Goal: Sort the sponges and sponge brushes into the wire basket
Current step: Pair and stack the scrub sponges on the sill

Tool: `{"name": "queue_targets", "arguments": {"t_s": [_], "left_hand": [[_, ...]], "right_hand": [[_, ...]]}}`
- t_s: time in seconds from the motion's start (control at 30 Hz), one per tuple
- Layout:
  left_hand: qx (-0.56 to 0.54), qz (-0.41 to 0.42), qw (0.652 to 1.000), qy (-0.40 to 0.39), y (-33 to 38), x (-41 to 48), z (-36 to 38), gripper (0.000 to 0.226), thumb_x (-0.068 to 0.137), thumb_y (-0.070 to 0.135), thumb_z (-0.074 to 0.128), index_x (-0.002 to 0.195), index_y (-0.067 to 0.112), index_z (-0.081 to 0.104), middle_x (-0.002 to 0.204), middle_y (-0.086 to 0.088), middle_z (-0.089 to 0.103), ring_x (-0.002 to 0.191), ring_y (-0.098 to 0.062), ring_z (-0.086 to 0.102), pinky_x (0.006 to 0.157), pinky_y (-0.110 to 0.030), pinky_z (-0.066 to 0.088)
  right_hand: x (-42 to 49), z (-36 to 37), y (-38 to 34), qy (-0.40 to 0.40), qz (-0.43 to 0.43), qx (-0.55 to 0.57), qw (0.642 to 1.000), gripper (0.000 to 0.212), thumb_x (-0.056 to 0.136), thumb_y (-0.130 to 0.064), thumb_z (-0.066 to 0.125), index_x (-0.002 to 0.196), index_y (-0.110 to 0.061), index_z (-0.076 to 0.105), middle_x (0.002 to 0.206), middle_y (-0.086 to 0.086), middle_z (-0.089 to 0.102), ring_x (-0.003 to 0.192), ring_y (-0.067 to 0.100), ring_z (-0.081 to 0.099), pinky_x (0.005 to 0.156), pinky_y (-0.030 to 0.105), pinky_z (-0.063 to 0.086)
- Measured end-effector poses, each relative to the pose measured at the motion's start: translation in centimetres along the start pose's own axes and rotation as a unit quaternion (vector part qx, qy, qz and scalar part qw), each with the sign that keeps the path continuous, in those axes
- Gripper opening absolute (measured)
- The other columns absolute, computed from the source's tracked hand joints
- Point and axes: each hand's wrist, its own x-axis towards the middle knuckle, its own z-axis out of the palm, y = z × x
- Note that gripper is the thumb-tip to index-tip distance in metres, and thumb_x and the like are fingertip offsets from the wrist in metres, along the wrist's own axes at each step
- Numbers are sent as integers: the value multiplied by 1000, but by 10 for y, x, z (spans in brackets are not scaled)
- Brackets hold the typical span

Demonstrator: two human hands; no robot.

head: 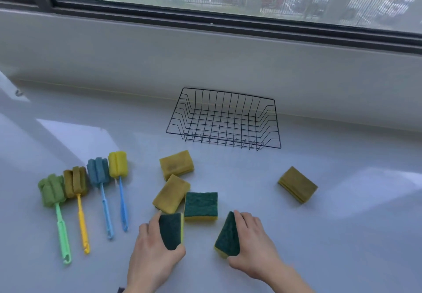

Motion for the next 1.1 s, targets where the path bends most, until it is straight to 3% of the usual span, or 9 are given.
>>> {"name": "queue_targets", "arguments": {"t_s": [0.17,0.27,0.33,0.53,0.63,0.73,0.8,0.9,1.1], "left_hand": [[-14,124,992,-17,59,-2,23,97,56,59,59,142,47,14,115,21,29,100,-6,43,79,-25,41],[25,207,976,-57,114,13,60,99,63,61,56,148,37,11,117,12,34,105,-10,45,81,-23,42],[52,220,970,-87,145,24,85,98,65,59,54,150,35,10,120,7,35,105,-16,47,81,-27,45],[93,183,969,-134,173,46,128,96,75,46,64,152,29,9,128,-3,37,115,-25,44,88,-36,49],[12,158,975,-158,165,47,128,95,75,41,70,152,31,15,128,-1,40,118,-22,47,93,-32,46],[-97,84,973,-192,152,52,120,89,84,26,70,154,24,15,142,-2,37,125,-19,48,98,-31,45],[-178,15,960,-214,147,52,114,77,89,8,58,154,21,20,144,-3,40,121,-19,51,95,-36,50],[-264,-58,935,-231,146,47,109,74,84,0,52,152,18,28,133,0,49,113,-16,55,90,-37,51],[-284,-56,921,-260,148,39,106,67,77,-2,46,141,17,44,115,9,64,102,-7,60,73,-27,45]], "right_hand": [[-6,-34,43,75,39,64,994,108,63,-43,61,157,-26,12,149,-12,27,135,15,26,97,26,45],[-12,-59,69,106,71,91,988,109,62,-40,65,158,-30,13,150,-16,28,137,13,26,97,24,42],[-18,-70,86,118,89,106,983,110,62,-36,67,158,-30,14,152,-15,28,137,15,28,97,25,39],[-18,-93,106,113,80,137,981,108,63,-25,69,158,-31,16,153,-18,25,136,14,26,96,22,34],[1,-102,98,98,34,138,985,105,65,-21,71,157,-27,21,153,-14,29,138,18,28,104,22,31],[22,-104,84,71,15,124,990,105,69,-20,72,158,-25,17,156,-13,26,141,21,26,106,25,34],[34,-100,76,54,6,112,992,106,69,-21,72,159,-24,15,157,-11,25,141,22,25,108,27,35],[44,-89,66,30,-6,102,994,105,70,-23,70,159,-22,14,157,-6,25,140,24,25,111,29,34],[48,-74,65,45,-18,105,993,101,70,-23,67,158,-21,18,155,-6,25,140,23,25,117,31,29]]}}
